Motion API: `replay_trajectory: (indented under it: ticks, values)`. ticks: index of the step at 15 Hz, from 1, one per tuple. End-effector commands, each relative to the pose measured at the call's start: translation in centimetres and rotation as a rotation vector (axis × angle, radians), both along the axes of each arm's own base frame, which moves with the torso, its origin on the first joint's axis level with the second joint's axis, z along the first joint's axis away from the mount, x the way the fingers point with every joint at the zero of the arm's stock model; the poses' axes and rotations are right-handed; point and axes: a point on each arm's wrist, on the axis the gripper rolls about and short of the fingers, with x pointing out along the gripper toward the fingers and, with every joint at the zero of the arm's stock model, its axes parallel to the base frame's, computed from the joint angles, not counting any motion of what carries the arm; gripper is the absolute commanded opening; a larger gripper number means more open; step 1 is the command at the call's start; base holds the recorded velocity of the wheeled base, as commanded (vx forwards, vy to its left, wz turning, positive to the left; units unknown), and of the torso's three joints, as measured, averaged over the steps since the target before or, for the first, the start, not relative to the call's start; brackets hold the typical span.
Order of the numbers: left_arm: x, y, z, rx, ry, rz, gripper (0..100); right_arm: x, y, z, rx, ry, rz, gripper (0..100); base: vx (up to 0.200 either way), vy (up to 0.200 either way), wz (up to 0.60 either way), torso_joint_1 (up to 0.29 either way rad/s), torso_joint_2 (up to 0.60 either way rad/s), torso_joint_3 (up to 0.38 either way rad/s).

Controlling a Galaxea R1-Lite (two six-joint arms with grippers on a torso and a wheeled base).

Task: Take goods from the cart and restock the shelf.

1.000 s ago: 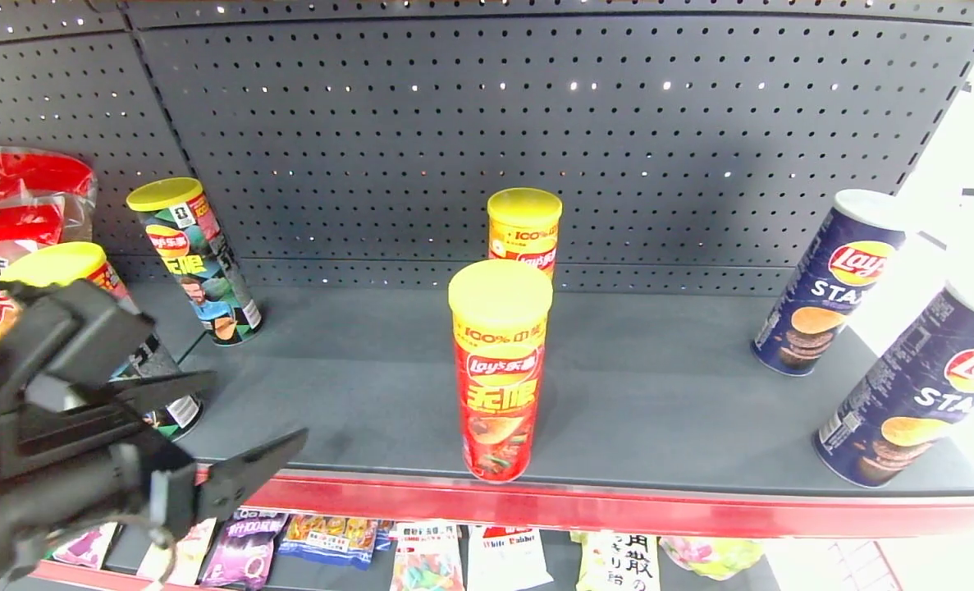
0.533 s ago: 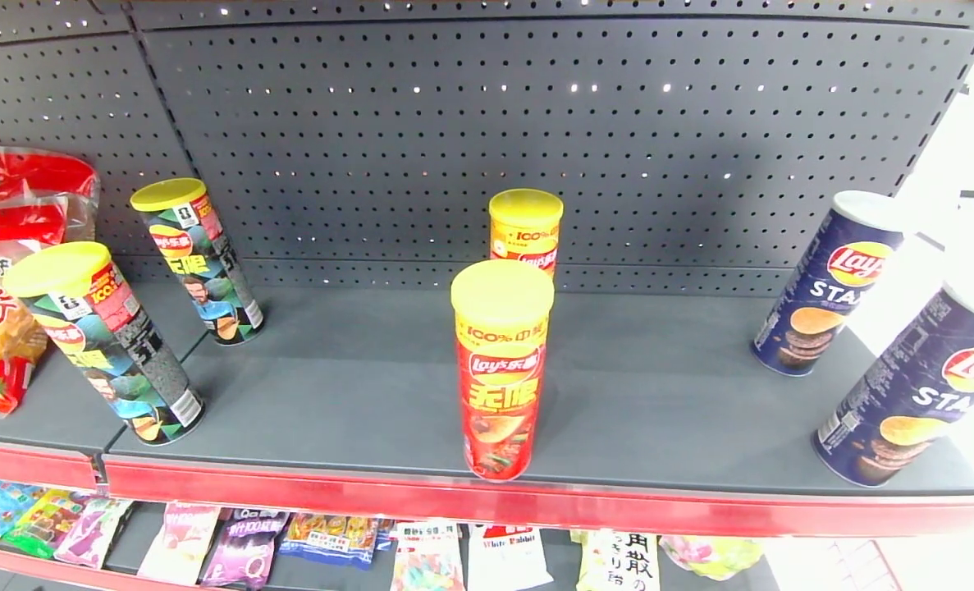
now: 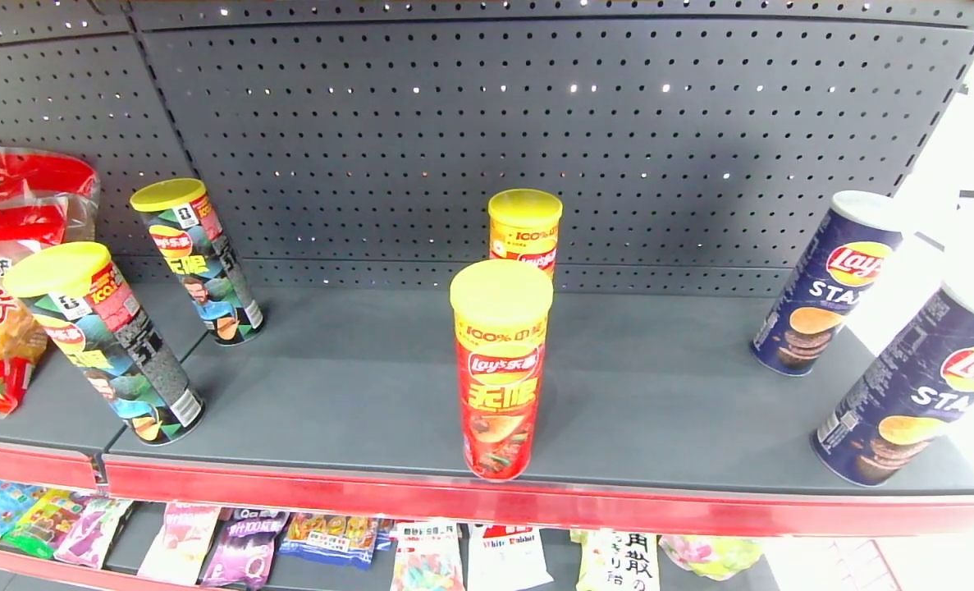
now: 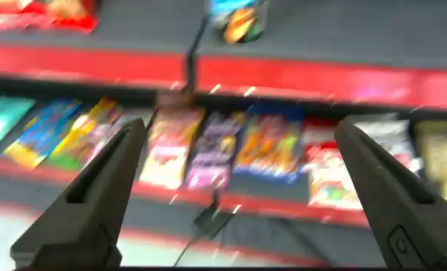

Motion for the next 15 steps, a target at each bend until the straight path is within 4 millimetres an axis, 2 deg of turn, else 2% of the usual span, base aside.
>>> replay_trajectory:
  ticks: [1,2,6,8,10,13,15]
  values:
    - [0.13,-0.15,-1.77,-0.001,-0.037,-0.031,100,0.12,-0.04,-0.42,0.000,0.005,-0.015,100,0.000,0.000,0.00,0.000,0.00,0.000]
    - [0.41,-0.09,-2.37,-0.001,-0.039,-0.005,100,0.12,-0.15,-0.40,0.004,0.003,-0.064,100,0.000,0.000,0.00,0.000,0.00,0.000]
    - [0.40,-0.01,-2.39,-0.004,-0.037,0.033,100,0.14,-0.44,-0.45,0.015,0.003,-0.194,100,0.000,0.000,0.00,0.000,0.00,0.000]
    - [0.40,-0.01,-2.39,-0.004,-0.037,0.033,100,0.13,-0.40,-0.43,0.009,0.003,-0.178,100,0.000,0.000,0.00,0.000,0.00,0.000]
    - [0.41,-0.03,-2.39,-0.006,-0.037,0.026,100,0.13,-0.02,-0.44,0.009,0.006,-0.007,100,0.000,0.000,0.00,0.000,0.00,0.000]
    - [0.41,-0.05,-2.39,-0.019,-0.038,0.017,100,0.11,-0.01,-0.47,0.021,0.014,-0.010,100,0.000,0.000,0.00,0.000,0.00,0.000]
    - [0.41,-0.05,-2.37,-0.017,-0.039,0.017,100,0.20,-0.16,-0.65,0.007,0.013,-0.078,100,0.000,0.000,0.00,0.000,0.00,0.000]
